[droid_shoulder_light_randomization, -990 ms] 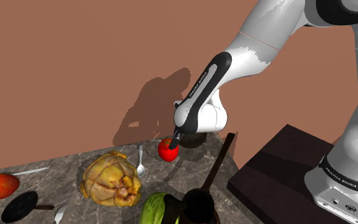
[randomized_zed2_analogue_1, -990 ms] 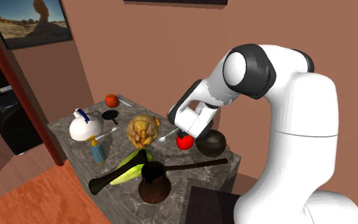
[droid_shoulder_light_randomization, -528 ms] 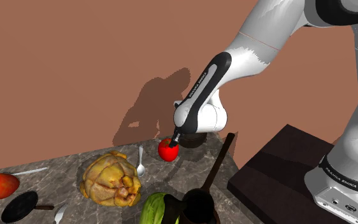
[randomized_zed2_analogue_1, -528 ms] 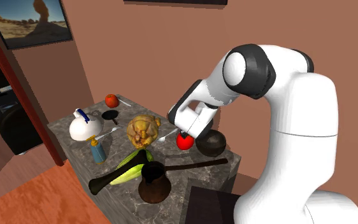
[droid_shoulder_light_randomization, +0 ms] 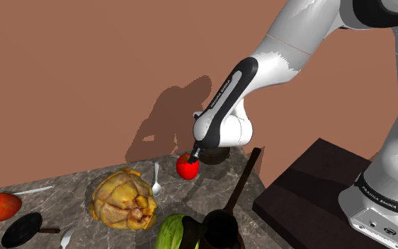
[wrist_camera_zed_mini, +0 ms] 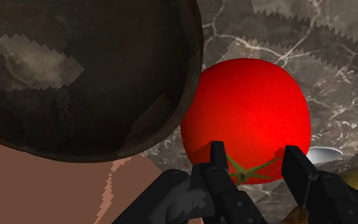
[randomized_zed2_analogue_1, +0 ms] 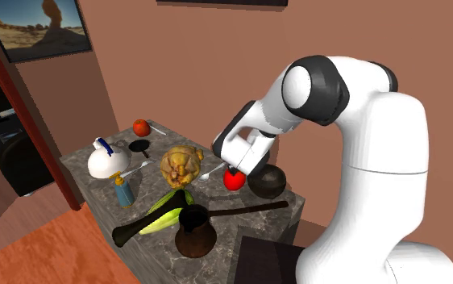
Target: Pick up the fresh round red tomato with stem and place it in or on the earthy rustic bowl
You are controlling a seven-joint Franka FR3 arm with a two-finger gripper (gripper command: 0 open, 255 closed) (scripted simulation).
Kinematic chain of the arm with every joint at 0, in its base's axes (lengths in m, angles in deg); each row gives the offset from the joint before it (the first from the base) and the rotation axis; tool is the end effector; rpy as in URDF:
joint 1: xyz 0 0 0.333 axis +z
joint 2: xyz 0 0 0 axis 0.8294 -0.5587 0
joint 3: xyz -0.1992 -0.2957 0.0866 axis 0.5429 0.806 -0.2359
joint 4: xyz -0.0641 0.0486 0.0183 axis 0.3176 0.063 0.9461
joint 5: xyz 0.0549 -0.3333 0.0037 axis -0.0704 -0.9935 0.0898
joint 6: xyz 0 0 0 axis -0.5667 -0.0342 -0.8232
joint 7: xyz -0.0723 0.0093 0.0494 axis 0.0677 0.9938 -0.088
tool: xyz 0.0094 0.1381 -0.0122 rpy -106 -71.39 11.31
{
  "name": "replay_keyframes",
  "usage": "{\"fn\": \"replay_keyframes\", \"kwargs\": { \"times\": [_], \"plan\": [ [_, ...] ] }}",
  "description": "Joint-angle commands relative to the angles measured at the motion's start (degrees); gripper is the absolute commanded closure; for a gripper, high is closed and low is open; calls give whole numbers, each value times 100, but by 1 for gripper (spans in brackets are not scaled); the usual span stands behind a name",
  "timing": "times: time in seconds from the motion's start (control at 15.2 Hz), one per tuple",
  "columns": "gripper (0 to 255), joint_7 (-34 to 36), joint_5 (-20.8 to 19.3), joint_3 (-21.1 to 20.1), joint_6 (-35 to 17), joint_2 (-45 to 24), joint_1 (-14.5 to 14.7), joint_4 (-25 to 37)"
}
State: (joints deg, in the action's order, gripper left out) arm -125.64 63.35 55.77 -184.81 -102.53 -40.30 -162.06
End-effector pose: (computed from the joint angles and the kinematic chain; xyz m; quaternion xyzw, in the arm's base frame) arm 0.4889 0.2627 0.2633 -0.9222 -0.3037 -0.2151 0.1055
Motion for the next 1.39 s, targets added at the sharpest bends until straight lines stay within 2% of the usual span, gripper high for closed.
{"fn": "replay_keyframes", "kwargs": {
  "times": [0.0, 0.33, 0.73, 1.32],
  "plan": [
    [255, 91, -23, 179, 135, 154, 161, -35],
    [255, 475, -245, 752, 527, 619, 667, -162],
    [255, 1068, -753, 1389, 949, 1117, 1194, -294],
    [255, 2007, -1717, 2048, 1532, 1772, 1674, -396]
  ]
}}
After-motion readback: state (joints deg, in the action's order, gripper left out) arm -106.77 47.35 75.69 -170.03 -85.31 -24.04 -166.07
